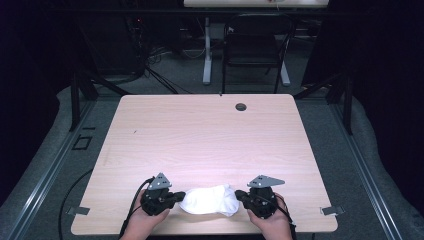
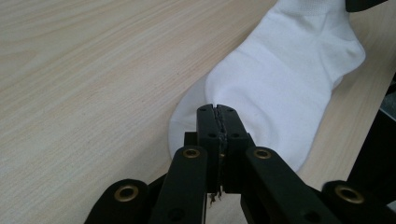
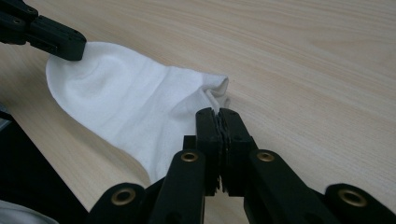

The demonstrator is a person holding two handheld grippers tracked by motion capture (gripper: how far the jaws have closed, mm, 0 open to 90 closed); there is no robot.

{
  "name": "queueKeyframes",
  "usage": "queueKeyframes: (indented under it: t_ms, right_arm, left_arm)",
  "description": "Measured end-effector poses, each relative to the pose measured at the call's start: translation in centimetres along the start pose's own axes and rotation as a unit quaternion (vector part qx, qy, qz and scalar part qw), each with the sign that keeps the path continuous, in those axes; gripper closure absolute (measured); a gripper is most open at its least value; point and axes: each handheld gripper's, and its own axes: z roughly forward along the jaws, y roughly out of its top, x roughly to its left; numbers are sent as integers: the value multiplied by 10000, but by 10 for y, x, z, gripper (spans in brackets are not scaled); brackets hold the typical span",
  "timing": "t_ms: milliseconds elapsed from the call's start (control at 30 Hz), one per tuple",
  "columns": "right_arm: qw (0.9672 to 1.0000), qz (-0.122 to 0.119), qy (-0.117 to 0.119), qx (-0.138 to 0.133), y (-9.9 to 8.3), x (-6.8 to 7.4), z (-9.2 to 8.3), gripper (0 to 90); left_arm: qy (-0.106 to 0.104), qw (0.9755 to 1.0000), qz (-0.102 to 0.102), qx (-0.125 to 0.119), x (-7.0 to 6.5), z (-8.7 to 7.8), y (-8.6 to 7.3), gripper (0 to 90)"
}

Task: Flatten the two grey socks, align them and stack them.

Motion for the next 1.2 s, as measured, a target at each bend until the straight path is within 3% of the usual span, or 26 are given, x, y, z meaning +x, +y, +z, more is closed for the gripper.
queueKeyframes:
  t_ms: [333,1200]
  right_arm:
    - [9999,-26,-16,169,-4,-1,6,878]
    - [9995,48,-87,308,-7,-7,13,876]
  left_arm:
    - [32,10000,-48,8,5,3,0,897]
    - [109,9996,78,236,6,19,-4,893]
